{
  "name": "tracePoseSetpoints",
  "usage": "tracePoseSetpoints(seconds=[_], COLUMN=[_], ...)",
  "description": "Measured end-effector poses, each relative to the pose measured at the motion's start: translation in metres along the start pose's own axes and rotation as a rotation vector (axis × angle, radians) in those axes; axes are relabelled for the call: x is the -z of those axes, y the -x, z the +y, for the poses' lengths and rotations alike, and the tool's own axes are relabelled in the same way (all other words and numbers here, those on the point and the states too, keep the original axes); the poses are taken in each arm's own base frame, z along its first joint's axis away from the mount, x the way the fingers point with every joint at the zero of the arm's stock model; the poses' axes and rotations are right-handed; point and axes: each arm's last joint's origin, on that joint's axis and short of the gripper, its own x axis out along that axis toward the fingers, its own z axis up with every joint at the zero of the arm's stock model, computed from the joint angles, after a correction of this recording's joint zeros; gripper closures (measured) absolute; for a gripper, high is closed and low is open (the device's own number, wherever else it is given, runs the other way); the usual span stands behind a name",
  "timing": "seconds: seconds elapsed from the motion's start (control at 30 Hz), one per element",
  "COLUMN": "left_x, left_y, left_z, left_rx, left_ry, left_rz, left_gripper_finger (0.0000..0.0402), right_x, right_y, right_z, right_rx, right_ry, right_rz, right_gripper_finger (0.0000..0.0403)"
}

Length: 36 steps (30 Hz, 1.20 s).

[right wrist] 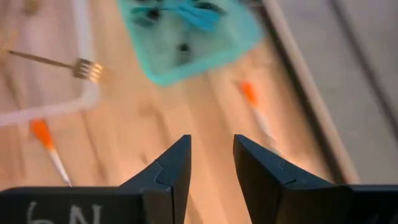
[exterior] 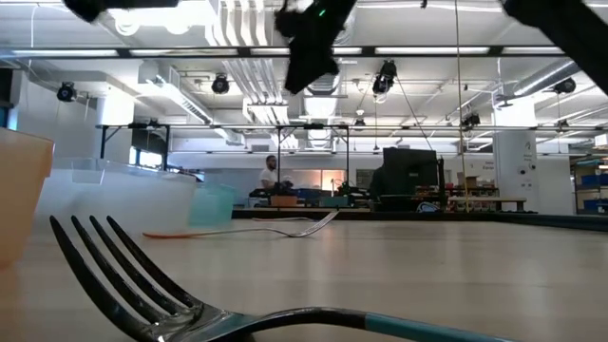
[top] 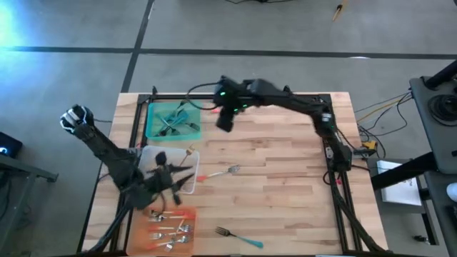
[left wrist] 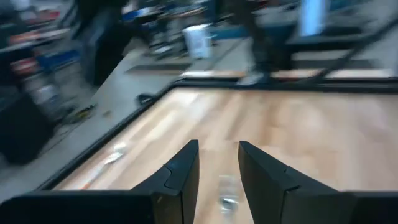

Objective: Sort silverware by color (type)
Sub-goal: Put the orange fork into the orange bin

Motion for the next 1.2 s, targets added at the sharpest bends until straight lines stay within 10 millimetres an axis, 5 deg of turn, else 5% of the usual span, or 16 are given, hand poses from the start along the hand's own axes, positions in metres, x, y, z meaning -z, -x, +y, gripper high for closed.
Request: tracePoseSetpoints(seconds=[0.1, 0.2, 0.5, 0.8, 1.03, 1.2], left_x=[0.004, -0.002, -0.004, 0.0, 0.006, 0.009], left_y=[-0.033, -0.07, -0.156, -0.218, -0.279, -0.304], left_z=[0.011, 0.028, 0.088, 0.118, 0.134, 0.159], left_rx=[-0.064, 0.063, 0.306, 0.2, 0.211, 0.213], left_ry=[-0.004, 0.041, 0.081, -0.095, -0.222, -0.199], left_rz=[0.063, 0.174, 0.429, 0.703, 0.828, 0.872], left_gripper_finger=[0.0306, 0.0306, 0.0306, 0.0306, 0.0306, 0.0305], right_x=[0.007, 0.015, 0.036, 0.041, 0.039, 0.038], right_y=[0.045, 0.079, 0.149, 0.171, 0.17, 0.167], right_z=[-0.005, -0.009, -0.009, -0.008, -0.008, -0.008], right_rx=[0.11, 0.187, 0.174, 0.156, 0.152, 0.153], right_ry=[-0.021, -0.055, -0.112, -0.149, -0.151, -0.15], right_rz=[-0.003, -0.026, -0.092, -0.145, -0.164, -0.155], right_gripper_finger=[0.0297, 0.0298, 0.0294, 0.0293, 0.0303, 0.0305])
